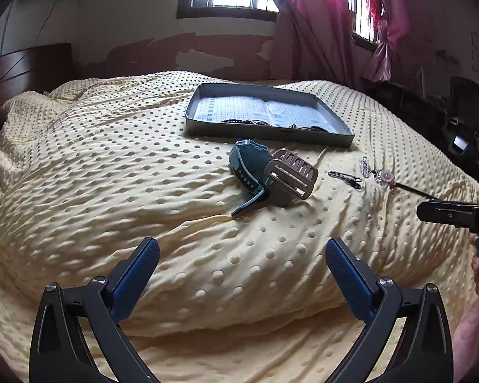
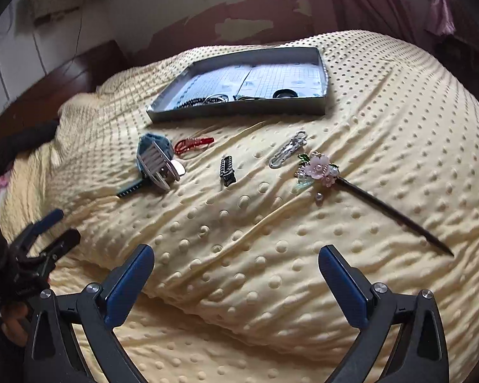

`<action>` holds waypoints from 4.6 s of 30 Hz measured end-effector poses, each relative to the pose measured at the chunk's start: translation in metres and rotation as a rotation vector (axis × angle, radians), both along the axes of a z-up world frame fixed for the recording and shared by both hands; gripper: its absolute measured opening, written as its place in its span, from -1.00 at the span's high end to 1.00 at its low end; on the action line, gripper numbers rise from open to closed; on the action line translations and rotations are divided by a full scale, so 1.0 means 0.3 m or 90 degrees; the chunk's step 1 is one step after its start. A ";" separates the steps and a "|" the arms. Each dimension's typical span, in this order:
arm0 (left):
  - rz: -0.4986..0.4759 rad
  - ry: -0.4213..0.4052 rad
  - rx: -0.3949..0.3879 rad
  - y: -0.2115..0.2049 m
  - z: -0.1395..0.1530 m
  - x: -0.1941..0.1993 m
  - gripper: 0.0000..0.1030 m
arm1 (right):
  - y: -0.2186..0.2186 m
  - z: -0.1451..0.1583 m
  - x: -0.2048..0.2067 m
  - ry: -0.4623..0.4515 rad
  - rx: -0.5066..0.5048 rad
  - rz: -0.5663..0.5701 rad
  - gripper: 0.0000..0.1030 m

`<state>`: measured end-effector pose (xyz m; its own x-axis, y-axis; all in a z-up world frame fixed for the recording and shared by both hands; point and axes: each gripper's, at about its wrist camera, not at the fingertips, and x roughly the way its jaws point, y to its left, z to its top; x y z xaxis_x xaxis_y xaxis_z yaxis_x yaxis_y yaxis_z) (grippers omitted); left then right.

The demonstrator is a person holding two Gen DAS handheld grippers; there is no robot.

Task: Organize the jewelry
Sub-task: 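Grasp the blue watch with the left tool while the right tool grasps the black hair clip, then carry the blue watch and black hair clip into the grey tray, then open both tools to release the items and lift them out of the tray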

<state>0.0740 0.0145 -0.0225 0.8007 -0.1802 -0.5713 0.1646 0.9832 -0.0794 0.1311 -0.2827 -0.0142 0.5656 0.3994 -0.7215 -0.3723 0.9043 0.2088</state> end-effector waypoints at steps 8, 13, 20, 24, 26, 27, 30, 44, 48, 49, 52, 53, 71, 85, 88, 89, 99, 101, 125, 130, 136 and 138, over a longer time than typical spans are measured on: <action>-0.011 0.006 0.003 0.005 -0.018 0.104 -0.96 | 0.087 -0.021 0.111 -0.027 -0.043 0.072 -0.82; -0.019 0.017 -0.003 0.018 -0.039 0.191 -0.89 | 0.115 -0.035 0.186 -0.037 -0.040 0.081 -0.53; -0.040 0.020 -0.004 0.021 -0.054 0.290 -0.82 | 0.142 -0.067 0.246 -0.040 -0.048 0.093 -0.26; -0.030 0.040 -0.050 0.057 -0.067 0.367 -0.63 | 0.148 -0.069 0.264 -0.050 -0.049 0.094 -0.11; -0.031 0.039 -0.064 0.066 -0.063 0.388 -0.53 | 0.153 -0.071 0.272 -0.052 -0.050 0.093 -0.02; -0.032 0.039 -0.067 0.068 -0.059 0.394 -0.51 | 0.156 -0.073 0.276 -0.052 -0.051 0.095 0.02; -0.040 0.047 -0.077 0.064 -0.055 0.415 -0.25 | 0.169 -0.077 0.279 -0.054 -0.060 0.099 0.07; -0.053 0.084 -0.136 0.071 -0.079 0.483 0.55 | 0.194 -0.085 0.301 -0.053 -0.062 0.100 0.30; -0.048 0.086 -0.150 0.074 -0.075 0.480 0.68 | 0.200 -0.094 0.300 -0.044 -0.075 0.096 0.35; -0.046 0.083 -0.152 0.075 -0.073 0.475 0.71 | 0.200 -0.097 0.299 -0.040 -0.078 0.094 0.35; -0.032 0.080 -0.150 0.072 -0.068 0.458 0.83 | 0.197 -0.104 0.296 -0.033 -0.079 0.091 0.40; -0.025 0.080 -0.149 0.073 -0.066 0.452 0.88 | 0.196 -0.103 0.294 -0.034 -0.079 0.090 0.44; 0.027 0.041 -0.199 0.095 -0.004 0.341 0.98 | 0.209 -0.072 0.249 -0.052 -0.059 0.100 0.72; 0.032 -0.023 -0.233 0.102 0.089 0.342 0.98 | 0.198 -0.005 0.269 -0.112 -0.026 0.089 0.73; 0.037 -0.021 -0.237 0.089 0.114 0.387 0.98 | 0.159 0.031 0.324 -0.131 0.002 0.050 0.73; 0.038 -0.019 -0.245 0.083 0.123 0.412 0.98 | 0.141 0.050 0.357 -0.143 0.012 0.030 0.73; 0.032 0.024 -0.247 -0.003 0.181 0.752 0.98 | 0.046 0.096 0.630 -0.139 0.111 -0.057 0.73; 0.036 0.041 -0.247 -0.012 0.171 0.812 0.98 | 0.049 0.095 0.660 -0.135 0.112 -0.056 0.73; 0.041 0.166 -0.215 -0.040 0.067 1.002 0.82 | 0.052 -0.008 0.745 -0.061 0.111 -0.073 0.68; 0.042 0.121 -0.235 -0.026 0.132 0.919 0.00 | 0.004 0.069 0.686 -0.095 0.119 -0.099 0.25; 0.023 0.061 -0.249 -0.027 0.246 0.754 -0.92 | -0.055 0.183 0.528 -0.162 0.116 -0.089 -0.69; 0.021 0.025 -0.237 -0.039 0.284 0.683 -0.97 | -0.072 0.214 0.472 -0.178 0.127 -0.080 -0.78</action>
<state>0.2788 0.0028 0.0627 0.7878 -0.3559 -0.5026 0.1232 0.8907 -0.4376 0.2727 -0.3042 0.0501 0.7831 0.4318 -0.4476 -0.3286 0.8983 0.2916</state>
